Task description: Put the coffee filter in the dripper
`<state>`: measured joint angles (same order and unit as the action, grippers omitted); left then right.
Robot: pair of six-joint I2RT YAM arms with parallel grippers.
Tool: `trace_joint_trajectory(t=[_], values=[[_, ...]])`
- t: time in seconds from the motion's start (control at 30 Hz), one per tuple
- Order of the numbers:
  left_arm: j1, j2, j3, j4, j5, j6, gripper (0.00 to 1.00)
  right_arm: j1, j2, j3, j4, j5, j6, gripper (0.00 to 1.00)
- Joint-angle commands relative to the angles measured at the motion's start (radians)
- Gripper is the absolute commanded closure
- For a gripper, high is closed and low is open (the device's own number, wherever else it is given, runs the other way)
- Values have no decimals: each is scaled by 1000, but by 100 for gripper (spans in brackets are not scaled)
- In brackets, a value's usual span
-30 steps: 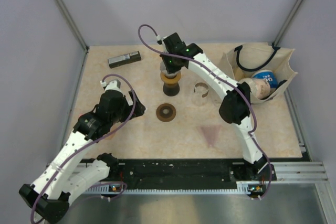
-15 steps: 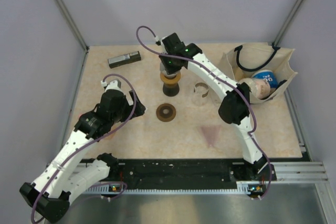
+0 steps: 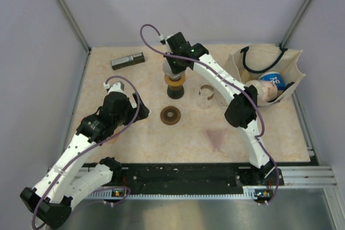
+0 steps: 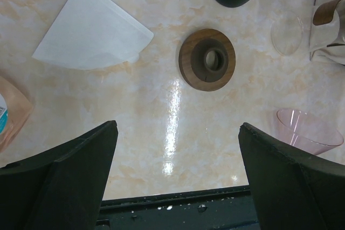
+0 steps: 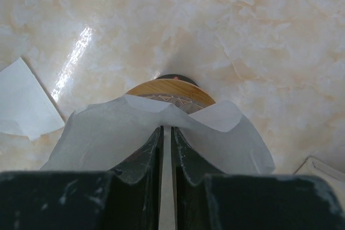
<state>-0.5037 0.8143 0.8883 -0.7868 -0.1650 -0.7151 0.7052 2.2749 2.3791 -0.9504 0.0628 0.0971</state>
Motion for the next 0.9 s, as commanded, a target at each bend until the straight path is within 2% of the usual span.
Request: trace_joint_trajectory(t=[0.0,0.33,0.63,0.8,0.87], values=[[4,-15,15,9,-5,6,1,17,-81,58,13,17,3,89],[4,-20,17,8,-2,6,1,28,-120,65,13,9,-2,85],[4,-33,20,8,-4,0,1,30,-227,62,67,37,10,70],[4,-44,18,-2,-4,-1,1,30,-386,-47,139,34,9,54],[5,-52,17,-6,-5,-4,1,30,-489,-143,183,34,9,41]])
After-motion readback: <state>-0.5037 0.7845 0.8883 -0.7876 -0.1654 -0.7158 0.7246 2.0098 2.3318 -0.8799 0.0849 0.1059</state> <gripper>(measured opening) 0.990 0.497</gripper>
